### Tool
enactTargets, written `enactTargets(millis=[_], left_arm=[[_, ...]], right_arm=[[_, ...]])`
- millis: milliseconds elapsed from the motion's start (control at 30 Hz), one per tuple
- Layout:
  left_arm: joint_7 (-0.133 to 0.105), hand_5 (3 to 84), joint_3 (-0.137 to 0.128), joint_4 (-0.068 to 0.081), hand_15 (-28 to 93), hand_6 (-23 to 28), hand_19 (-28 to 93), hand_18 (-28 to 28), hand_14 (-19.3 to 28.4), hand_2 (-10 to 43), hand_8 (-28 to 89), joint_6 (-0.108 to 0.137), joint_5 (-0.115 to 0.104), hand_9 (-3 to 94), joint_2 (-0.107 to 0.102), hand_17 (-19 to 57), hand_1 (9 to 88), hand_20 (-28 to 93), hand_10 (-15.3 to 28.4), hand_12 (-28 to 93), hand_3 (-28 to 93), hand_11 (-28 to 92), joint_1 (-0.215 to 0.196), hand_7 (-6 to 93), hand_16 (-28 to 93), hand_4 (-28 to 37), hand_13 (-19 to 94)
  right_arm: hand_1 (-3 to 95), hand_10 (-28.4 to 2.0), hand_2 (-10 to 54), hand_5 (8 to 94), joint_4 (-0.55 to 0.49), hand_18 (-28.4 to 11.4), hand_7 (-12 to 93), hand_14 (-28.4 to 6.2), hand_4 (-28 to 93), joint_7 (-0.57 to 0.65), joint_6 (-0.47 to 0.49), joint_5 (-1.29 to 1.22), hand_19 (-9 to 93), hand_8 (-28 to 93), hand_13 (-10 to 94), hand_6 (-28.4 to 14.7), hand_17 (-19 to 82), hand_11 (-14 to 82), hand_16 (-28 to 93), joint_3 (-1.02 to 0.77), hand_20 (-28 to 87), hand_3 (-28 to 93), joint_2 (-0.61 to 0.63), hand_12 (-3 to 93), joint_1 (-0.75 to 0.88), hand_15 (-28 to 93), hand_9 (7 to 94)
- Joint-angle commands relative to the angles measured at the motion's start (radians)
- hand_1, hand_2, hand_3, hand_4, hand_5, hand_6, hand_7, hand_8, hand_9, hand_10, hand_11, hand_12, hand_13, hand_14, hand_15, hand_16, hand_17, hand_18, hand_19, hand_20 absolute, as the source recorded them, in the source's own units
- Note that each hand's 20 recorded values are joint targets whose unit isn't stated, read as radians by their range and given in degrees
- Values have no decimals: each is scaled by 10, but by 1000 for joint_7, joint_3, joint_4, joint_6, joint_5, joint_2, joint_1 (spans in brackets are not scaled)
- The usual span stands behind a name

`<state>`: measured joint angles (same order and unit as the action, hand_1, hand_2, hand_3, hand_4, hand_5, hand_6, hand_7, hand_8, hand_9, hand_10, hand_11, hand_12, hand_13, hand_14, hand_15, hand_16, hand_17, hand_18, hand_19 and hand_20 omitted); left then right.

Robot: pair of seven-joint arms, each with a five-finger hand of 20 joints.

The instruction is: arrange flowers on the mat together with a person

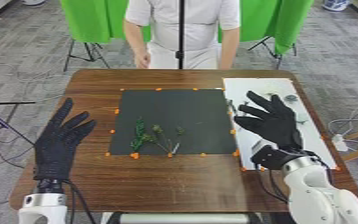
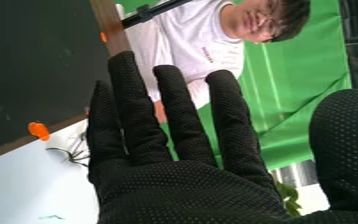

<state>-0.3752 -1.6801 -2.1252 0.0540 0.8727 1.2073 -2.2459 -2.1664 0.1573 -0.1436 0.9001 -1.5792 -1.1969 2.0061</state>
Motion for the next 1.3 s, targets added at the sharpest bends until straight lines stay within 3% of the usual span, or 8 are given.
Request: enactTargets(millis=[33,133,367,667,733,900,1300], left_arm=[[19,289,9,5,415,34,621,271,237,80,-86,-21,3,336,-9,-42,171,-55,170,120,708,200,-3,100,-51,-283,280],[17,287,21,6,414,34,611,272,237,80,-85,-12,-14,336,-21,-46,172,-59,171,120,707,200,1,100,-52,-283,280],[-19,288,35,-1,418,40,604,272,238,81,-85,28,-33,337,-57,-48,176,-58,175,124,708,209,-1,107,-51,-283,279],[-8,295,38,-3,429,44,610,271,240,82,-87,22,-31,339,-50,-46,181,-53,178,123,711,220,-2,114,-55,-283,282],[-22,295,45,-3,430,45,611,271,240,82,-88,33,-40,340,-64,-46,181,-52,178,121,711,221,-3,114,-56,-283,282],[-31,297,48,-5,433,47,614,272,241,83,-88,44,-52,339,-74,-45,181,-51,178,121,713,223,-4,115,-58,-283,282],[-30,298,48,-6,435,48,618,272,240,84,-88,40,-54,341,-67,-45,183,-52,179,119,714,226,-3,116,-61,-283,283]], right_arm=[[135,-191,140,430,3,-244,110,-228,-251,-2,8,-1,463,-114,367,-12,40,103,129,-12,164,701,33,143,8,361,461],[134,-191,139,431,1,-242,110,-227,-251,-2,25,1,461,-114,367,-12,40,103,129,-16,163,702,31,143,10,361,461],[136,-192,138,434,-2,-242,112,-226,-251,-2,24,-1,458,-114,370,-11,38,108,128,-13,162,703,33,144,12,364,469],[135,-193,137,437,-3,-242,114,-225,-249,6,20,-3,456,-115,374,-12,37,110,127,-13,161,705,35,144,15,368,475],[136,-193,136,439,-2,-242,114,-225,-250,6,13,-2,456,-115,374,-13,37,112,127,-7,161,705,39,144,9,368,477],[136,-194,135,442,-5,-241,115,-225,-250,5,12,-2,456,-115,376,-14,37,115,127,-8,162,709,39,144,15,374,479],[137,-195,134,448,-3,-241,117,-223,-250,3,1,-6,460,-116,381,-17,39,119,124,1,162,711,46,143,7,382,485]])
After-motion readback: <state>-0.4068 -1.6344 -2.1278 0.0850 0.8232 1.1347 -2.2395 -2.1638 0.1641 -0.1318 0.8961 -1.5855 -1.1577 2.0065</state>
